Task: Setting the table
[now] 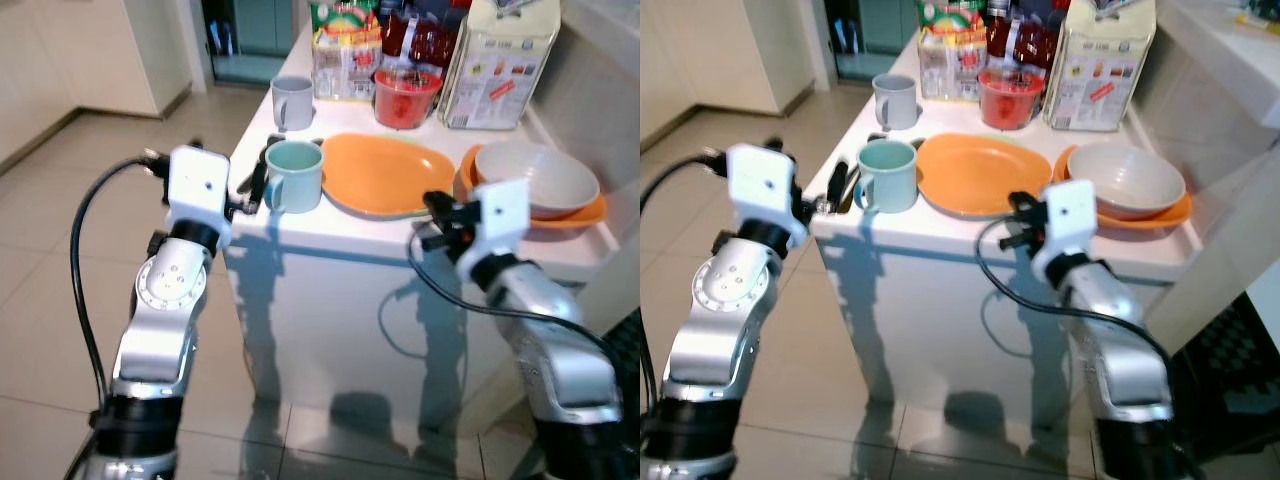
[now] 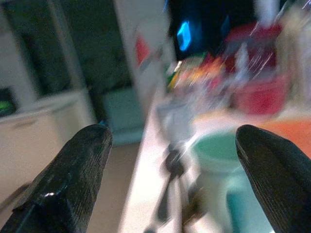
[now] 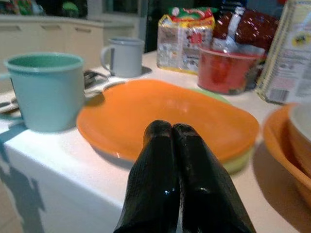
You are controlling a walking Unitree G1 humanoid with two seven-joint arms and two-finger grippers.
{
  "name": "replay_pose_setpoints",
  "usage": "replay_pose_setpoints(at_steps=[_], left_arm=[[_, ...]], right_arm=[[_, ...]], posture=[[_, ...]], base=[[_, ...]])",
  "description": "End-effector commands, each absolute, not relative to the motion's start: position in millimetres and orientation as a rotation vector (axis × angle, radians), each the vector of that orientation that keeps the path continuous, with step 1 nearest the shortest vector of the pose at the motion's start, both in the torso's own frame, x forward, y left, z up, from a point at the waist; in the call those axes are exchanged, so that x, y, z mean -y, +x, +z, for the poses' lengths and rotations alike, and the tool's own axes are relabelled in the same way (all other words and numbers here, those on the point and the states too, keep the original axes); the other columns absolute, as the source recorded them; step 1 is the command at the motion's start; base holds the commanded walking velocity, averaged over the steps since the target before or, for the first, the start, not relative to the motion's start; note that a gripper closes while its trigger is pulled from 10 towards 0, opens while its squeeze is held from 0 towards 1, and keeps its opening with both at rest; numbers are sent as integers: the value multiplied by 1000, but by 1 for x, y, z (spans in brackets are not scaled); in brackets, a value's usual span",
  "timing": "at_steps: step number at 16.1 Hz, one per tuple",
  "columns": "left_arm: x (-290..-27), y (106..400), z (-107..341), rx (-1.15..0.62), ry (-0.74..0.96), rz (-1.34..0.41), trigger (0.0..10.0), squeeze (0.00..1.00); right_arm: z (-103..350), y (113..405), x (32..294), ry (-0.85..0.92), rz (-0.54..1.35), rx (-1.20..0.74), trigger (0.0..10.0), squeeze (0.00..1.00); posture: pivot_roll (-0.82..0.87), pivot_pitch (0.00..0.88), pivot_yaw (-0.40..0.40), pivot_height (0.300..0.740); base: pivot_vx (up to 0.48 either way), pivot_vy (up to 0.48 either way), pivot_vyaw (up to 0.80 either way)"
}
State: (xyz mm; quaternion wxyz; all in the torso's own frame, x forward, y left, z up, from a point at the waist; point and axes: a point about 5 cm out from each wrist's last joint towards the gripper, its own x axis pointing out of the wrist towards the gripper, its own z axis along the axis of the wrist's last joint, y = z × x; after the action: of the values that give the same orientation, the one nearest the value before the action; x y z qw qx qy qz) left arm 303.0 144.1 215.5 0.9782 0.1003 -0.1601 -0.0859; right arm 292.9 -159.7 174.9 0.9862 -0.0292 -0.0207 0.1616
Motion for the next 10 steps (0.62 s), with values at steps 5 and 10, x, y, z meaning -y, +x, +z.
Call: replay_pose_setpoints(at_steps=[5,10], left_arm=[[-128,272,222,377,180,-426,10000,0],[-123,260,204,232,298,-633,10000,0]], right_arm=[[182,292,159,-35,441,95,10000,1000],[175,321,161,-266,628,4,10000,1000]], posture=[[-4,0,-58,740],[-7,0,-60,740]], base=[[0,0,0],[0,0,0]])
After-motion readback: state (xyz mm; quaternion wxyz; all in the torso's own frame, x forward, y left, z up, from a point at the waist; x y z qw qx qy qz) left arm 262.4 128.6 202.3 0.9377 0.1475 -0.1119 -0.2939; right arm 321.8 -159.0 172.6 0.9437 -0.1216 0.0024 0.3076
